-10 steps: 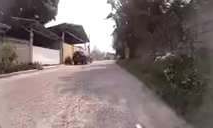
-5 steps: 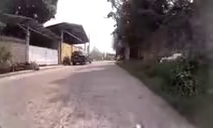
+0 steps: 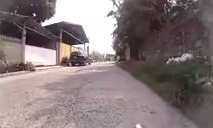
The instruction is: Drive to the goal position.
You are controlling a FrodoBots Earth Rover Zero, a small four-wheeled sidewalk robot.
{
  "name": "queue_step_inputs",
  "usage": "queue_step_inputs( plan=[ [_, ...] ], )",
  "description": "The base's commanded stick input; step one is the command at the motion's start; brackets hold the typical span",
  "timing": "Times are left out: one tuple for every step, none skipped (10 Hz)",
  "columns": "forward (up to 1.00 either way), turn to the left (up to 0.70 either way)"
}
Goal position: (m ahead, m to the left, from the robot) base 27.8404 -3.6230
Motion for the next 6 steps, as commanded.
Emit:
queue_step_inputs(
  plan=[
    [0.85, 0.0],
    [0.85, 0.0],
    [0.85, 0.0],
    [0.85, 0.0],
    [0.85, 0.0],
    [0.85, 0.0]
  ],
)
